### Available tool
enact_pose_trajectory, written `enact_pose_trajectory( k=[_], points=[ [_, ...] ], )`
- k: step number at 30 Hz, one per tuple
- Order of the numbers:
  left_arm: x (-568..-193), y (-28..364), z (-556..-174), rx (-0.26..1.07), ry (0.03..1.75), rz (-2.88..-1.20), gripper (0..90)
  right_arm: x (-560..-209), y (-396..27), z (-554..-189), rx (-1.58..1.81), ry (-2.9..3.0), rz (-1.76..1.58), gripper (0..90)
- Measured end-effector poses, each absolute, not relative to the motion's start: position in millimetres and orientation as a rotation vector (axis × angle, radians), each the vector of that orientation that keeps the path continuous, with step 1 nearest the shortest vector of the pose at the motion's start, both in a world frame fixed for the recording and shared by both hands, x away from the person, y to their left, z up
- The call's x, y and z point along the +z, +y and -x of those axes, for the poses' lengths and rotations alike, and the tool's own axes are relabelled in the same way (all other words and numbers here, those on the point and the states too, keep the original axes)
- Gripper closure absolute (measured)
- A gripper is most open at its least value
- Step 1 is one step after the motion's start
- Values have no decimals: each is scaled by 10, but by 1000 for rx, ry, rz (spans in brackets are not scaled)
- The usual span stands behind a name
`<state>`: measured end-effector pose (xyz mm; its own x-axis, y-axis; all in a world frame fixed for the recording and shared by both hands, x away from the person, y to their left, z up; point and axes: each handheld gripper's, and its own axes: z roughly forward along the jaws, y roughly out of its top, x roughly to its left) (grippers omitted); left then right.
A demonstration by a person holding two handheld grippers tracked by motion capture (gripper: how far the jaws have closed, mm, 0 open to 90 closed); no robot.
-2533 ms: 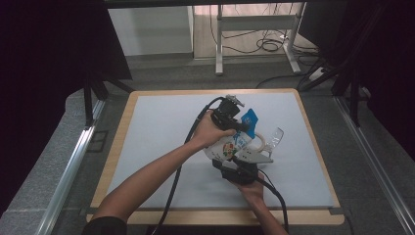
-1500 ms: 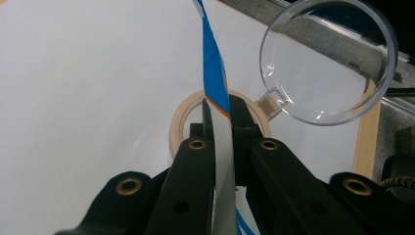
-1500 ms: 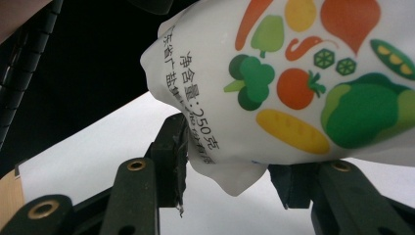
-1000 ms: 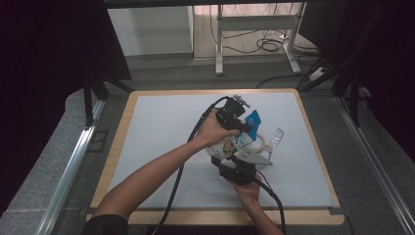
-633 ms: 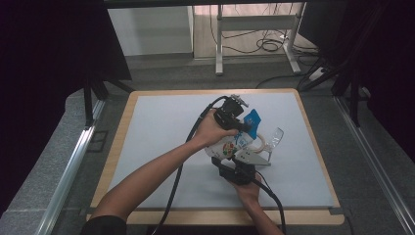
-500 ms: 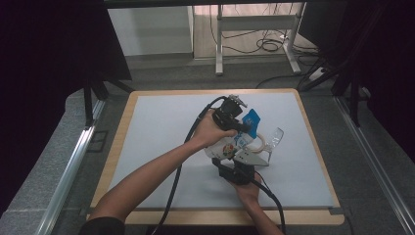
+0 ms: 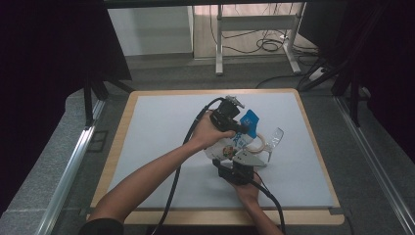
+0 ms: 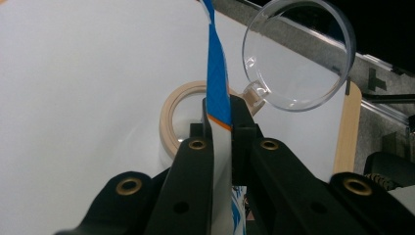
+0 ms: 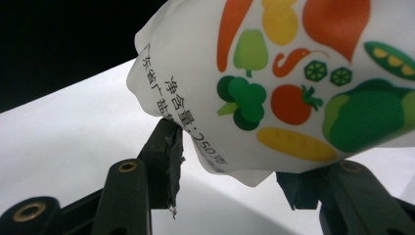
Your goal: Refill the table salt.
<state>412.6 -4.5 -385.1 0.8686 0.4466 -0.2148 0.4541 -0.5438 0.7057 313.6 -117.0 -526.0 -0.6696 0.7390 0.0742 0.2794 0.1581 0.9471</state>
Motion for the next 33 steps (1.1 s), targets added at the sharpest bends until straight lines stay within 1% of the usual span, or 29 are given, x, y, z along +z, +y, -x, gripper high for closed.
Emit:
enact_pose_trajectory(
  k=[12, 17, 22, 26, 33],
  points=[
    [-3841, -45, -4085, -19, 651, -2209, 900, -5282, -1169, -3163, 1473, 2024, -933, 487],
    [-3845, -28, -4085, -25, 647, -2202, 900, -5293, -1142, -3167, 1428, 2028, -910, 452],
    [-3848, -25, -4077, -31, 644, -2194, 900, -5306, -1099, -3170, 1361, 2012, -887, 448],
    [-3845, -36, -4059, -26, 632, -2193, 900, -5325, -1050, -3171, 1290, 1996, -881, 427],
    [-3829, -36, -4048, -40, 618, -2188, 899, -5315, -1042, -3214, 1230, 1980, -940, 396]
  ],
)
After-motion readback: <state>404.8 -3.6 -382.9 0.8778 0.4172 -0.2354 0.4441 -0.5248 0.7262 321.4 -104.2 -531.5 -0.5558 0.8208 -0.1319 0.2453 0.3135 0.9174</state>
